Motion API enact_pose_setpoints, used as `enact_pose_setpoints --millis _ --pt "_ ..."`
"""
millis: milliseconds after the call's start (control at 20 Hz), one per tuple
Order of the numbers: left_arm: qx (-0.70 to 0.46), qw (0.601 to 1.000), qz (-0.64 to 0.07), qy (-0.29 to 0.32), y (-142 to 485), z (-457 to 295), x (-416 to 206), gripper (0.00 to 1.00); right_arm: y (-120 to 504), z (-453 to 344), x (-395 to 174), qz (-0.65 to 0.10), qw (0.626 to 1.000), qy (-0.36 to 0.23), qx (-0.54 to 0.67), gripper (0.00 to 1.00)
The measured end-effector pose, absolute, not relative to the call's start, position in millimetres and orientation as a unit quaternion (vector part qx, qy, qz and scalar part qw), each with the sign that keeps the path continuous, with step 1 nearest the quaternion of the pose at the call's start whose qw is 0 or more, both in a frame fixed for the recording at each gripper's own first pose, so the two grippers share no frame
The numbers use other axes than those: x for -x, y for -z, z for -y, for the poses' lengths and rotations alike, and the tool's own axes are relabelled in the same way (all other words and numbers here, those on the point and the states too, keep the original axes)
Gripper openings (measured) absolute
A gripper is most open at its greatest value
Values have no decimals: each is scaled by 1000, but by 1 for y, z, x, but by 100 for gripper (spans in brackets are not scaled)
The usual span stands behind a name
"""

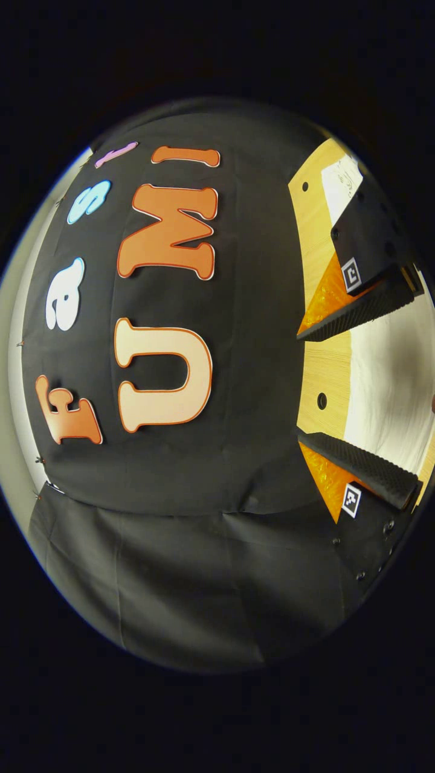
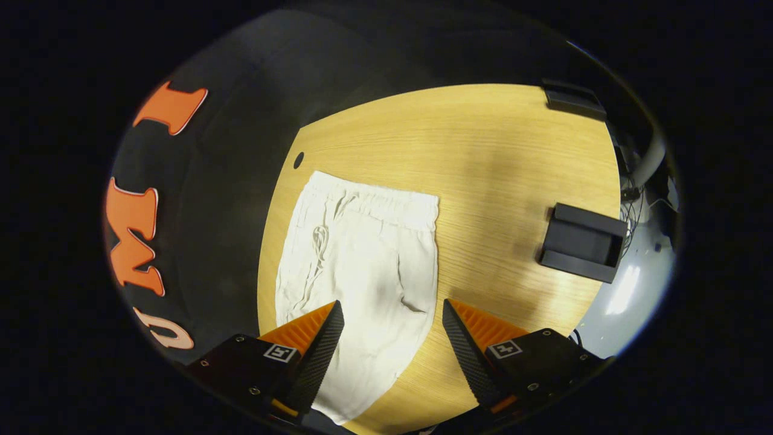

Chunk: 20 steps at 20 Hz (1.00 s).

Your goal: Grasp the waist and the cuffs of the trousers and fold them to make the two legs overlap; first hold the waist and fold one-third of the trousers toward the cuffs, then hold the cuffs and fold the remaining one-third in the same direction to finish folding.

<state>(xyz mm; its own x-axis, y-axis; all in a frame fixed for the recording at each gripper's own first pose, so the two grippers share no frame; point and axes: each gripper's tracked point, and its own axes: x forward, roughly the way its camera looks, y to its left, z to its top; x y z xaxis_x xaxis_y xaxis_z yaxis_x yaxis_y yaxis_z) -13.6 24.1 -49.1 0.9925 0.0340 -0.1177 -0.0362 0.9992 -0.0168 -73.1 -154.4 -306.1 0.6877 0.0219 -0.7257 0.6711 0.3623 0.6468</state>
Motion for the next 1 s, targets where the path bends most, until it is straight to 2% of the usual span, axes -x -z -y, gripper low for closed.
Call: enact_pose_setpoints --millis 400,800,900,1000 --pt "20 996 -79 -48 66 -43 11 99 327 153 58 -359 730 224 -536 99" --pt "58 991 -106 -60 87 -53 0 99 325 138 29 -370 713 203 -559 99" --pt "61 990 -108 -62 90 -56 -2 99 330 134 25 -385 714 202 -549 95" --pt "64 989 -113 -65 94 -58 -5 99 334 130 21 -398 712 199 -543 78"
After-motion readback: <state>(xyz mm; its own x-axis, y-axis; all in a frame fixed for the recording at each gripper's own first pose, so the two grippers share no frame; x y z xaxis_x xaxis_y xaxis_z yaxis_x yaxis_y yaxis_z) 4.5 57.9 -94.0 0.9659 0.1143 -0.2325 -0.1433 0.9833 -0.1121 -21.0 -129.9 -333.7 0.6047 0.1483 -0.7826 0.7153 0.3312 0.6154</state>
